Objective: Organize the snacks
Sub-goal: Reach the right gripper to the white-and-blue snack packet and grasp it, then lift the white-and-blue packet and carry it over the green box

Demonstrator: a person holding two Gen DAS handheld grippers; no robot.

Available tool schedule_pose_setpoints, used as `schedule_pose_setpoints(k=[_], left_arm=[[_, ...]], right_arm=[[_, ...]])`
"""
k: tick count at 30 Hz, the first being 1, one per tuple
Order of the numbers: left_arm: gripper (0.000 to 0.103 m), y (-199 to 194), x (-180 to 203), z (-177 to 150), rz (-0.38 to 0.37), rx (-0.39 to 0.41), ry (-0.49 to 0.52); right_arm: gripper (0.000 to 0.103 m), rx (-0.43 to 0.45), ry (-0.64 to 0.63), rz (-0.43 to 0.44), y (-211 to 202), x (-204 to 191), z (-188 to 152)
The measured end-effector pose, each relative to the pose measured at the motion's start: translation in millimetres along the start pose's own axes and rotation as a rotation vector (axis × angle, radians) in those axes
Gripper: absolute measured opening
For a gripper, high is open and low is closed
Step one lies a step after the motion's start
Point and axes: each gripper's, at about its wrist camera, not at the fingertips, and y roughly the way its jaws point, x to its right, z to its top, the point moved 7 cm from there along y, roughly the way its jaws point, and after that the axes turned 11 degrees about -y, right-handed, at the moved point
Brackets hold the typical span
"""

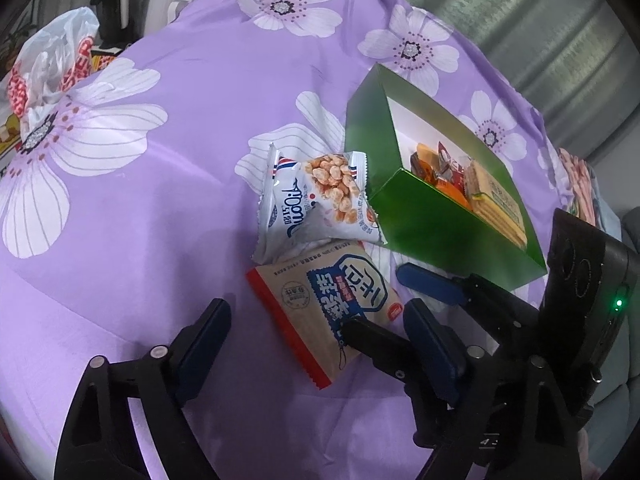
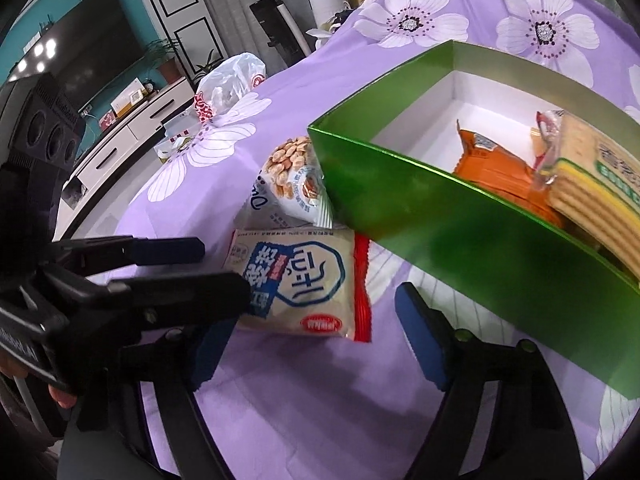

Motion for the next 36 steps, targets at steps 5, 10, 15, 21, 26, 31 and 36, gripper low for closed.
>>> schedule_pose_setpoints(k=[5,10,15,21,26,31,36], left_arm=[[0.074,0.4,-1.1,-0.4,-0.021,-0.008,-0.017],[0.068,2.9,-1.0,-1.7,-0.028,-0.027,-0.030],[0.061,3.8,-2.0,-2.8,-0.040,-0.037,-0.039],[0.047,4.3,-2.6,-3.7,-0.068,-0.054,-0.054],[0.039,1.8,0.4,-7.2,-0.059,-0.046,-0.040],[0.035,-1.8,4.3,-11.5,-0.044,-0.043,-0.013],[0.032,-8.2,13.5,-15.4,-0.047,-0.038,0.016]], right_arm=[[0.079,-0.006,-0.010,0.016,5.2,-1.4,1.9],[0.068,-0.014,-0.024,0.032,6.1,-5.0,1.3],[0.060,-0.022,-0.026,0.052,6.9,-10.1,0.4],[0.049,-0.020,-0.030,0.044,4.8,-16.3,-1.5],[0.042,-0.016,-0.016,0.049,-1.7,-17.2,-8.2],[0.032,0.003,-0.003,0.045,-9.6,-21.3,-13.7],[0.021,0.031,0.022,0.040,-22.0,-20.2,-19.0]])
